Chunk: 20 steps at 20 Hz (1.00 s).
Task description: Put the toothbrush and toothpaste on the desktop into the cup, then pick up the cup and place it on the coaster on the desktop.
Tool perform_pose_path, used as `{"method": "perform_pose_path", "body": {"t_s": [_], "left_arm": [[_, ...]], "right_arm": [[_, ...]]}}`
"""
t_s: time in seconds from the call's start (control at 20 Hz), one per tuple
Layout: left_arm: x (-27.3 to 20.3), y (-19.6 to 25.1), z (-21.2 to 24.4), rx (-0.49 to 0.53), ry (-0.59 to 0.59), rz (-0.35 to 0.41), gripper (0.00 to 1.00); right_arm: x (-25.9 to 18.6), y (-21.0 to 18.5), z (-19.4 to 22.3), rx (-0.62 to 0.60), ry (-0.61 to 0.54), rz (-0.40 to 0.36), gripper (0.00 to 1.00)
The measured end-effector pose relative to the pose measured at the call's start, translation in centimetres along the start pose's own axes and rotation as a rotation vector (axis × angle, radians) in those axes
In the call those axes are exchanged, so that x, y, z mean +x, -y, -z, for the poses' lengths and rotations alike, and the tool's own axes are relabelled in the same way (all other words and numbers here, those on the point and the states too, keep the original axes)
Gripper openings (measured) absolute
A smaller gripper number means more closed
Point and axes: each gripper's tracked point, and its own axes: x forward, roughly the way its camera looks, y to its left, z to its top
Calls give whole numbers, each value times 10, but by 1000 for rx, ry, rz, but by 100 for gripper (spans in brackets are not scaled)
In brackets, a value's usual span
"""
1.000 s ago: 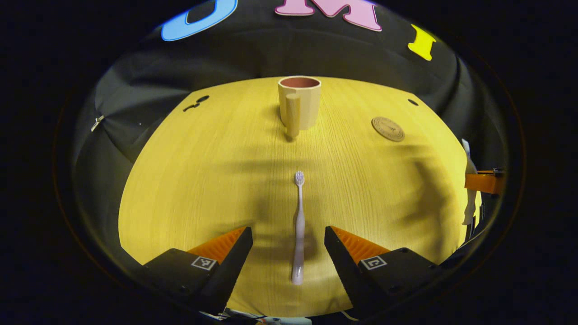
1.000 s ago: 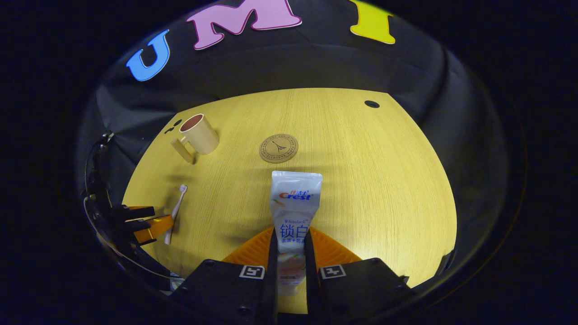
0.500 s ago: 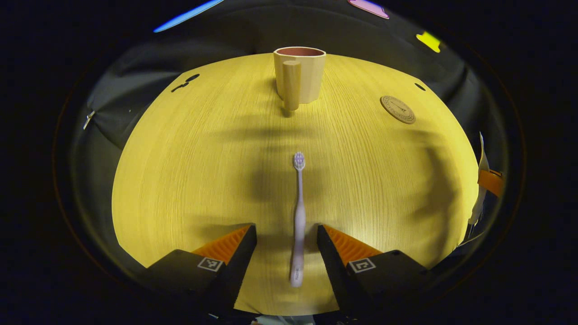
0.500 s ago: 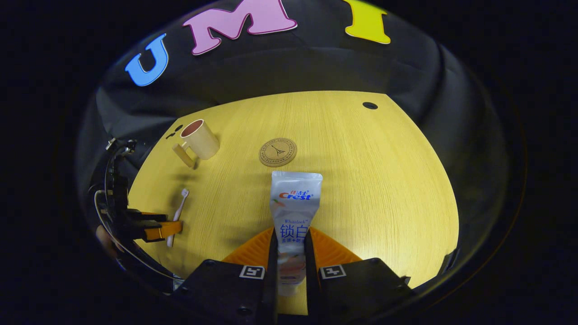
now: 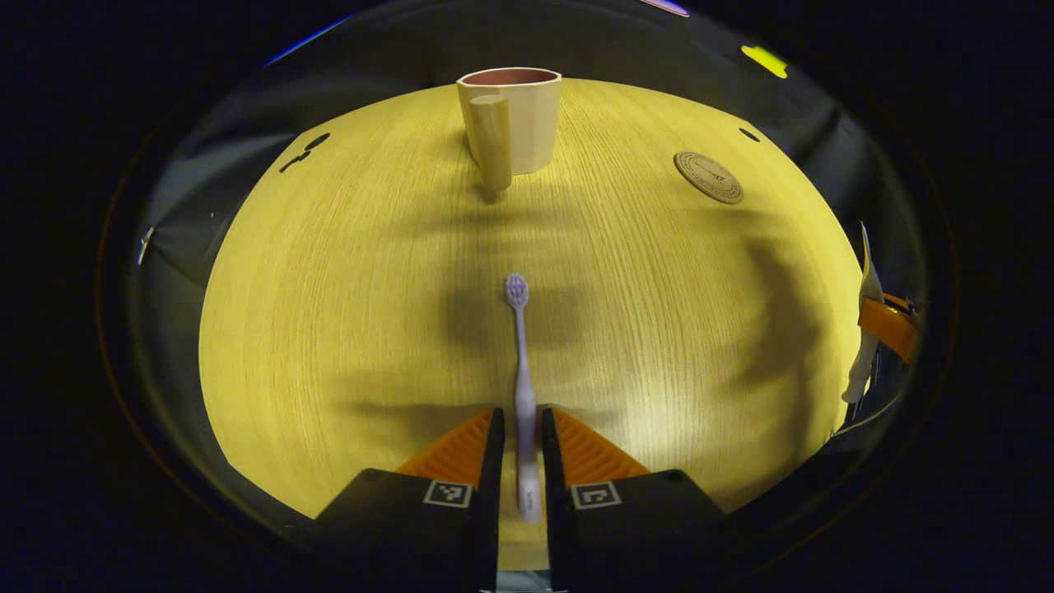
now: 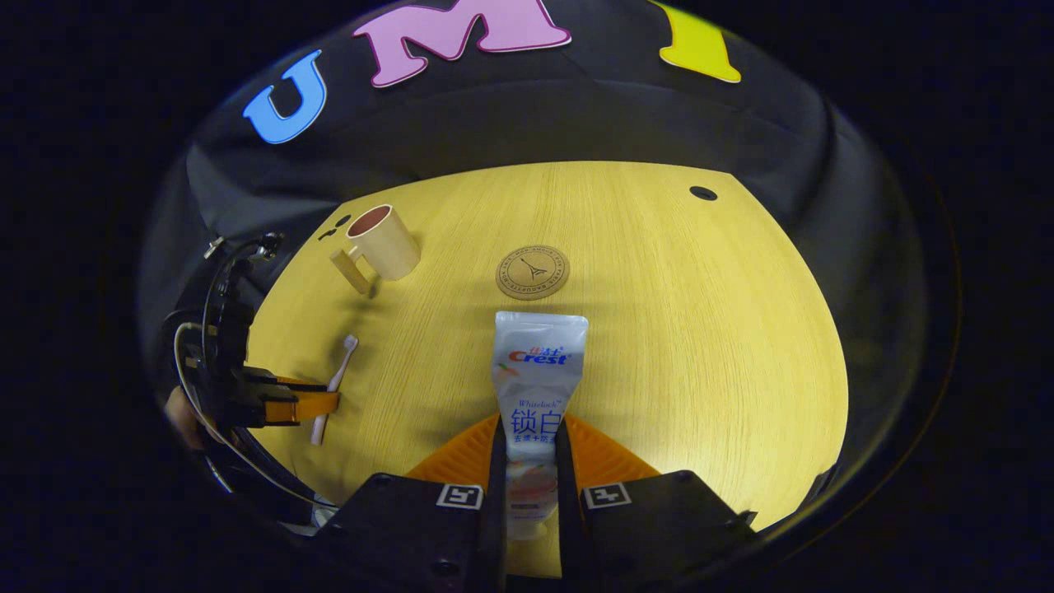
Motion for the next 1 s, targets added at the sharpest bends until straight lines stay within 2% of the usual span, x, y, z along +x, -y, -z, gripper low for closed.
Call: {"method": "perform_pose_path", "body": {"t_s": [0.05,0.15,0.25,0.35,0.4,0.45,0.65,0.8,1.0], "left_arm": [[1,1,0,-11,-9,-3,27],[0,-1,0,-21,-14,-4,12],[0,1,-1,-21,-10,1,10],[0,-1,-1,-28,-1,5,7],[-1,0,-2,-38,10,8,12],[-1,0,-2,-54,18,9,7],[-8,2,-2,-120,77,58,7],[-29,-6,-10,-204,178,87,6],[-62,-26,-26,-218,337,55,7]], "right_arm": [[2,-3,-3,-3,1,-7,29],[4,-6,-8,-17,3,-18,29],[6,-9,-20,-32,14,-26,29],[9,-12,-34,-46,33,-32,29],[11,-14,-43,-52,44,-37,29],[13,-16,-50,-62,49,-43,29],[19,-34,-91,-105,107,-70,29],[19,-54,-125,-134,161,-96,29],[22,-86,-170,-156,243,-131,29]]}}
